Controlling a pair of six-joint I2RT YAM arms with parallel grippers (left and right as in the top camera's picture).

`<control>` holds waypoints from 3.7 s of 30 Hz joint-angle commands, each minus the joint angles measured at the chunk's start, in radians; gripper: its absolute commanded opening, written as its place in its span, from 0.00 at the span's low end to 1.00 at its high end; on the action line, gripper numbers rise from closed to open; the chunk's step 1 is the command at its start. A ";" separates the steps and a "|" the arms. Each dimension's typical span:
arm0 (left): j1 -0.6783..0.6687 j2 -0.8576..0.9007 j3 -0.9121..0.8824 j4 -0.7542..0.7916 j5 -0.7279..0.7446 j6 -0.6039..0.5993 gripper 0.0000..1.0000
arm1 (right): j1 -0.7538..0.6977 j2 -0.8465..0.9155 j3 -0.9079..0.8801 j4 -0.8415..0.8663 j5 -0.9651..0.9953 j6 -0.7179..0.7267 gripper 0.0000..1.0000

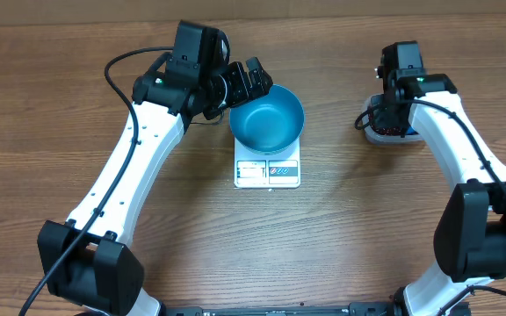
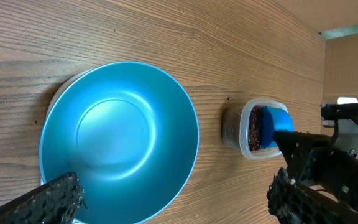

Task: Scoop item into bowl and weigh 150g on scale
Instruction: 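Drag the scoop through the beans with the right gripper, then lift the bean-filled scoop out of the tub with the right gripper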

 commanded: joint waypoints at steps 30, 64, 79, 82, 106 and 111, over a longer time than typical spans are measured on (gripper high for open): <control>0.002 -0.022 0.021 0.000 -0.008 0.015 1.00 | -0.151 0.014 -0.086 0.046 -0.515 0.143 0.04; 0.002 -0.022 0.021 0.000 -0.008 0.015 0.99 | -0.461 0.014 -0.086 0.052 -1.033 0.153 0.04; 0.002 -0.022 0.021 0.001 -0.008 0.015 1.00 | -0.644 0.014 -0.086 0.055 -1.312 0.153 0.04; 0.002 -0.022 0.021 0.001 -0.008 0.015 0.99 | -0.674 0.014 -0.086 0.051 -1.357 0.153 0.04; 0.002 -0.022 0.021 0.001 -0.008 0.015 0.99 | -0.706 0.014 -0.086 0.058 -1.548 0.153 0.04; 0.002 -0.022 0.021 0.000 -0.008 0.015 1.00 | -0.706 0.014 -0.087 0.027 -1.497 0.149 0.04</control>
